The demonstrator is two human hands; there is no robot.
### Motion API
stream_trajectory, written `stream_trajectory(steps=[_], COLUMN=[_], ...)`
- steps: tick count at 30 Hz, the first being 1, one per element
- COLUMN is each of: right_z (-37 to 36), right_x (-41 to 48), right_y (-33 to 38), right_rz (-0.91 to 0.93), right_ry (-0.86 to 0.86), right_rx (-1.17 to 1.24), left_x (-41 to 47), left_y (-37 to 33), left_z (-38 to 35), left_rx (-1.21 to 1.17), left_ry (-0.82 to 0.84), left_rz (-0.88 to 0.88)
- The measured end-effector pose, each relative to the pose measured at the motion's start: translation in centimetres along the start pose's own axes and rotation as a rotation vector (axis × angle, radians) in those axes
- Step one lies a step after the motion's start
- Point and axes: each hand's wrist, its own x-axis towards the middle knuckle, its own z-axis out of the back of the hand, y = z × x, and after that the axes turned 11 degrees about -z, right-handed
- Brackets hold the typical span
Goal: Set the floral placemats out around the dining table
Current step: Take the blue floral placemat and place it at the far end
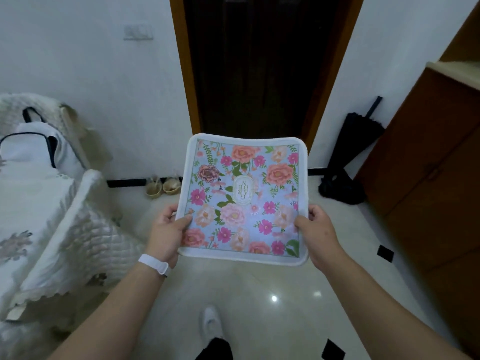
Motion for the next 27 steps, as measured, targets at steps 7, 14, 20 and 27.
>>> stream_trajectory(steps=[7,14,20,27], right_z=[-9.5,-19.3,-25.7,-34.3], right_x=[8.4,13.8,17.8,24.7], right_y=[7.0,13.0,15.8,18.5], right_rz=[0.031,0.065,0.050,0.023], right_ry=[0.028,0.104,0.178,0.306], right_rx=[-0.101,-0.143,-0.200,-0.273], left_x=[12.8,22.7,27.9,34.0], left_y=[-0.3,-2.5,-3.7,-3.7], left_z=[1.7,6.1,9.0,12.4], left_rx=[-0.035,-0.056,-0.045,-0.040], left_ry=[-0.041,-0.121,-0.199,-0.356], left_rz=[0.019,0.025,0.002,0.015])
